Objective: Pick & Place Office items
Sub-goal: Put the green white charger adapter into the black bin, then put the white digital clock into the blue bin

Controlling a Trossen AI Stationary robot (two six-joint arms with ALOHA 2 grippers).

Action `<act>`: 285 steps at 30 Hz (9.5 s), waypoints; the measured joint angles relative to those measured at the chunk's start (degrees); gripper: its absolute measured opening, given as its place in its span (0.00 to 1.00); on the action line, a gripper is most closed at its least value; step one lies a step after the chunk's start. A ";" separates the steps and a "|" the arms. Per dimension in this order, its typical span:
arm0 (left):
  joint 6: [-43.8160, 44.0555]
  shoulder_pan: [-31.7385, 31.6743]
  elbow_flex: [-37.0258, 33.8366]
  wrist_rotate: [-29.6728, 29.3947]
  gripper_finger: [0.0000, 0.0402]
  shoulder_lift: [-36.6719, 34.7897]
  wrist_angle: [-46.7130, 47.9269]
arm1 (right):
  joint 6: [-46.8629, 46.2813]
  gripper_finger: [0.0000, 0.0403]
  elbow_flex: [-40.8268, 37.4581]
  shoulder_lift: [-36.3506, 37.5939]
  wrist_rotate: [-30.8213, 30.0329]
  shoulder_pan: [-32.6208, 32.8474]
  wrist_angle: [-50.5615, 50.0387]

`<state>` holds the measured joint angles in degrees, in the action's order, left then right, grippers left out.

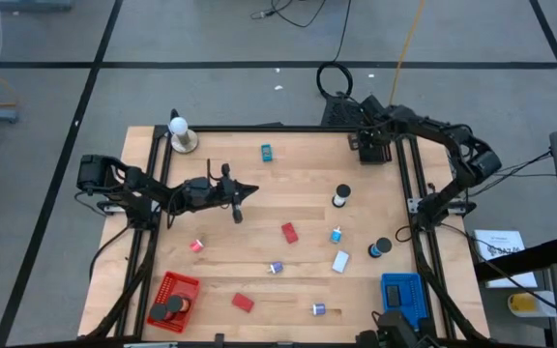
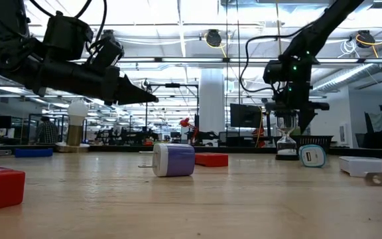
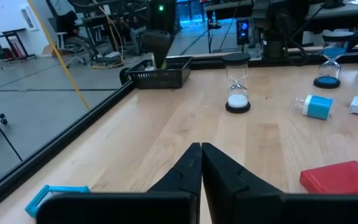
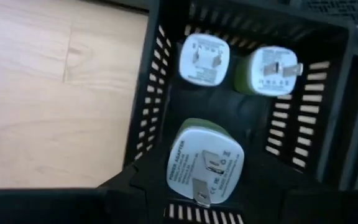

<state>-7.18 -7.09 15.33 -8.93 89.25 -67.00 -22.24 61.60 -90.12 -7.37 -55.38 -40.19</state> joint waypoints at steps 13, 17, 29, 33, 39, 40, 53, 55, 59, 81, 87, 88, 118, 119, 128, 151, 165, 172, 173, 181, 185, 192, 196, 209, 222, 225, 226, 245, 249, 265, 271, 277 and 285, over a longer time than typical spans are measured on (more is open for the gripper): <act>-0.02 0.00 0.00 0.02 0.05 0.00 0.00 | -0.92 0.36 -4.82 0.06 1.55 -0.58 7.26; -0.03 0.00 0.00 0.07 0.01 0.00 -0.02 | -0.66 0.35 -5.96 0.06 1.57 -1.17 8.84; -0.03 0.01 0.00 0.05 0.01 0.00 -0.04 | 0.65 0.37 -7.21 0.06 1.66 -2.07 10.55; -0.02 0.01 0.02 0.05 0.03 0.00 -0.04 | 0.81 0.39 -7.21 0.00 1.66 -2.07 10.80; -0.01 0.02 0.02 0.04 0.04 0.00 -0.04 | 1.66 0.37 -7.21 -3.02 1.72 -2.07 11.10; 0.05 0.02 0.02 0.04 0.03 0.00 -0.04 | 1.93 0.37 -7.21 -3.45 1.69 -2.07 11.39; 0.17 0.02 0.02 0.02 0.01 0.00 -0.04 | 3.72 0.50 -7.21 -4.01 1.52 -2.07 12.75; 0.17 0.02 0.02 0.02 0.01 0.00 -0.04 | 3.97 0.53 -7.21 -4.01 1.50 -2.07 12.75; 0.17 0.02 0.04 0.02 0.05 0.00 -0.04 | 4.96 0.59 -7.21 -4.01 1.46 -2.07 12.75; 0.26 0.02 0.04 0.04 0.04 0.00 -0.04 | 7.31 0.56 -7.17 7.26 -4.73 -2.43 7.84; 0.23 0.01 0.04 0.03 0.04 0.00 -0.04 | 7.76 0.33 -7.12 10.46 -6.21 -3.20 2.51; 0.24 0.00 0.04 0.03 0.03 0.00 -0.04 | 7.64 0.28 -7.15 10.26 -6.19 -3.20 2.45; 0.24 0.07 0.04 0.02 0.04 0.00 0.00 | 7.84 0.01 -8.26 3.94 -1.43 -3.36 10.12; 0.25 0.07 0.04 0.00 0.04 0.00 0.00 | 7.89 0.01 -8.23 4.39 -1.49 -3.52 9.92; 0.29 0.07 0.04 -0.01 0.02 0.00 -0.02 | 6.47 0.01 -8.19 2.31 -1.75 -5.02 9.60; 0.28 0.07 0.04 0.00 0.02 0.00 -0.01 | 6.73 0.01 -8.19 0.17 4.67 -4.87 15.97; 0.14 -1.24 0.04 1.85 0.04 0.00 0.49 | 10.98 0.01 -8.19 11.77 4.49 -4.67 7.89; -1.42 -1.29 -3.05 9.02 0.01 0.02 -5.08 | 13.30 0.00 -8.17 22.41 1.30 4.41 -1.89; -1.37 -1.25 -3.96 9.61 0.02 0.00 -7.23 | 13.21 0.00 -8.17 23.63 -0.43 7.17 -3.23; 2.56 -1.29 -7.56 8.94 0.01 0.00 -10.92 | 3.02 0.00 -8.17 27.80 -10.18 33.39 -5.85; 5.88 -1.29 -7.26 8.90 0.05 0.00 -10.19 | -0.86 0.00 -8.17 27.39 -13.62 44.91 -4.54; 9.28 -1.17 -7.26 8.90 0.07 0.00 -9.44 | 0.15 0.00 -8.15 23.57 -15.16 57.65 3.82; 10.91 -0.76 -7.26 8.87 0.06 0.00 -9.51 | 2.06 0.00 -8.15 20.12 -15.15 62.48 7.75; 10.71 -0.22 -7.26 8.90 0.02 0.00 -9.49 | 8.35 0.02 -8.15 11.20 -15.11 70.63 19.56; 10.67 -0.22 -7.26 8.88 0.10 0.00 -9.53 | 10.37 0.12 -7.84 10.63 -15.11 70.57 21.92; 10.64 -0.22 -7.26 8.87 0.10 0.00 -9.53 | 11.20 0.16 -7.62 9.18 -15.08 70.70 22.56; 10.62 -0.22 -7.26 8.87 0.10 0.00 -9.55 | 11.19 0.17 -7.21 8.67 -15.03 70.89 22.01; 10.60 -0.22 -7.26 8.87 0.10 0.00 -9.55 | 23.72 0.59 13.68 -11.13 -8.76 77.97 -11.27; 10.62 -0.22 -7.26 8.87 0.10 0.00 -9.55 | 19.12 0.64 13.67 -11.48 -8.79 81.26 -15.36; 10.64 -0.22 -7.26 8.87 0.10 0.00 -9.55 | 21.99 0.61 5.02 -11.29 -7.47 86.26 -10.88; 10.67 -0.22 -7.26 8.87 0.10 0.00 -9.55 | 23.43 0.61 4.74 -11.31 -7.38 86.26 -8.46; 10.65 -0.22 -7.26 8.87 0.10 0.00 -9.55 | 22.97 0.62 5.71 -11.55 -8.46 86.56 -9.29; 10.67 -0.22 -7.25 8.87 0.10 0.00 -9.55 | 22.25 0.65 7.87 -11.59 -8.87 86.80 -9.35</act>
<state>3.49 -7.31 8.08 -0.05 89.25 -76.55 0.01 69.47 -101.71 -16.24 31.42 -49.54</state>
